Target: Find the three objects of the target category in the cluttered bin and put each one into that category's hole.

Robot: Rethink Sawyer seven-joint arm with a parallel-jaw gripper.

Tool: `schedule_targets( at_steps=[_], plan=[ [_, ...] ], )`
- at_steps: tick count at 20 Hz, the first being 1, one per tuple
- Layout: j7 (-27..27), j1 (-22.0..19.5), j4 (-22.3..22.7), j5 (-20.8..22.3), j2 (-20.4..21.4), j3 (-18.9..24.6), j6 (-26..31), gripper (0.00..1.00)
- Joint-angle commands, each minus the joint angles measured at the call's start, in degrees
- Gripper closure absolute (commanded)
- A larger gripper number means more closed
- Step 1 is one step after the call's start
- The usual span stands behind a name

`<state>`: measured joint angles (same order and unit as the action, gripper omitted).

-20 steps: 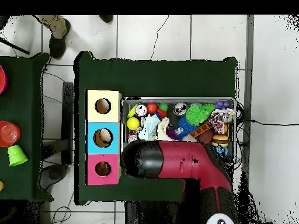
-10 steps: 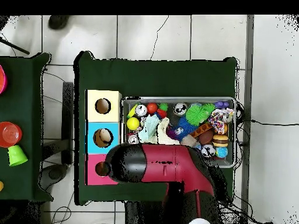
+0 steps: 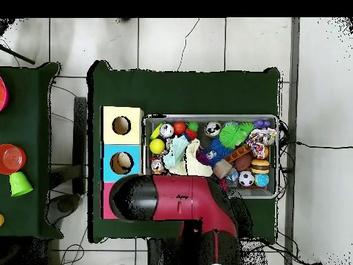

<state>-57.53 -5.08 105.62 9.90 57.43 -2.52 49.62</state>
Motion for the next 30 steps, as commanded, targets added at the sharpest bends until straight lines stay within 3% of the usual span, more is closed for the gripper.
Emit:
schedule_targets(
  at_steps=[1, 17, 30],
  plan=[
    [-22.37, 2.99, 4.12, -1.91, -4.15, -1.8, -4.69, 1.0],
    [-32.74, 11.56, -0.24, -3.35, -10.19, -4.79, -6.84, 1.0],
    [-39.3, 17.25, -4.78, -4.39, -12.08, -6.96, -3.25, 1.0]
  ],
)
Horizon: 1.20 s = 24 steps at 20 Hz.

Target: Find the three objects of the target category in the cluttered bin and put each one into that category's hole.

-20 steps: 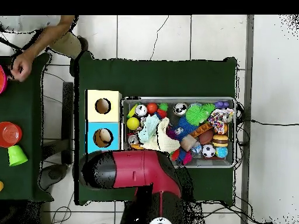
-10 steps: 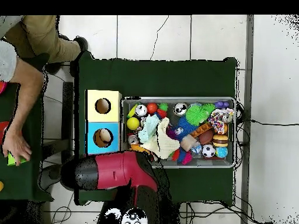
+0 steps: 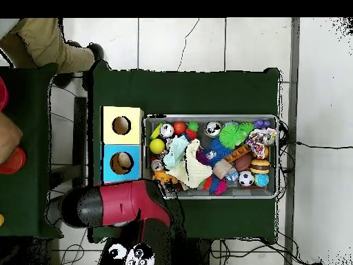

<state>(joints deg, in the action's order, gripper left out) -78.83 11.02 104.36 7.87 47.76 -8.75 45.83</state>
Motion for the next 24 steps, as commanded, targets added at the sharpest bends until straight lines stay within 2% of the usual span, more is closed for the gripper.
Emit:
schedule_targets(
  at_steps=[1, 9, 16, 22, 24],
  plan=[
    [-18.53, 1.63, -3.86, -2.32, -2.64, -0.89, 0.96, 1.0],
    [-23.52, 5.73, -6.48, -2.94, -4.5, -2.25, 2.4, 1.0],
    [-25.82, 8.03, -7.5, -3.61, -5.5, -3.25, 2.71, 1.0],
    [-28.23, 10.47, -9.17, -5.0, -5.02, -4.08, 5.94, 1.0],
    [-28.7, 10.73, -8.54, -5.7, -4.42, -4.15, 5.37, 1.0]
  ],
)
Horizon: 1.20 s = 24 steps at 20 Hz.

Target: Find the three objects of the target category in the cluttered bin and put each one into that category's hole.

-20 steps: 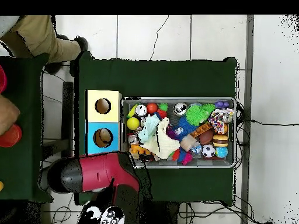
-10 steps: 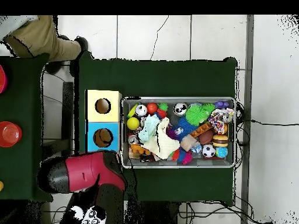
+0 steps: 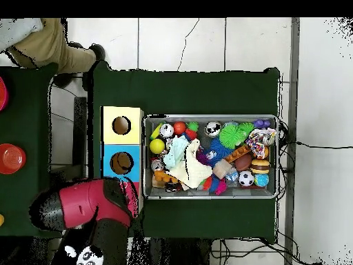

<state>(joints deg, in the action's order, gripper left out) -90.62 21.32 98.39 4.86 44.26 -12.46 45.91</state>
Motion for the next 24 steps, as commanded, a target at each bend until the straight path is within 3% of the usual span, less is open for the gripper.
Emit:
schedule_targets(
  at_steps=[1, 7, 13, 24],
  plan=[
    [-16.89, 0.23, -1.63, -3.12, -0.37, -0.3, 4.41, 1.0],
    [-14.38, -1.17, 5.16, -4.64, 3.71, 0.26, -0.06, 1.0],
    [-9.4, -5.18, 10.16, -5.65, 6.33, 1.66, -3.26, 1.0],
    [-7.4, -9.63, 13.22, -5.36, 5.81, 4.81, -7.43, 1.0]
  ],
)
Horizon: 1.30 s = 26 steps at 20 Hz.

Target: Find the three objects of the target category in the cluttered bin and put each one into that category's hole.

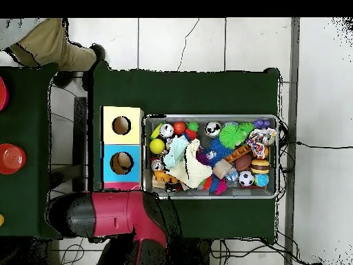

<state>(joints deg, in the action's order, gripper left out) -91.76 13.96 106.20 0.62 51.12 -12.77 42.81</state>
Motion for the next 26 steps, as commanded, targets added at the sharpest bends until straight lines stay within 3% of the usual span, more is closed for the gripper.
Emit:
schedule_targets(
  at_steps=[1, 17, 26],
  plan=[
    [-6.79, -1.93, 5.2, -1.02, -1.22, 5.17, -4.21, 1.0],
    [-11.01, 2.34, 2.07, -0.26, -2.77, 3.61, -1.13, 1.0],
    [-11.58, 2.93, 2.89, -1.12, -3.85, 3.78, -4.25, 1.0]
  ],
)
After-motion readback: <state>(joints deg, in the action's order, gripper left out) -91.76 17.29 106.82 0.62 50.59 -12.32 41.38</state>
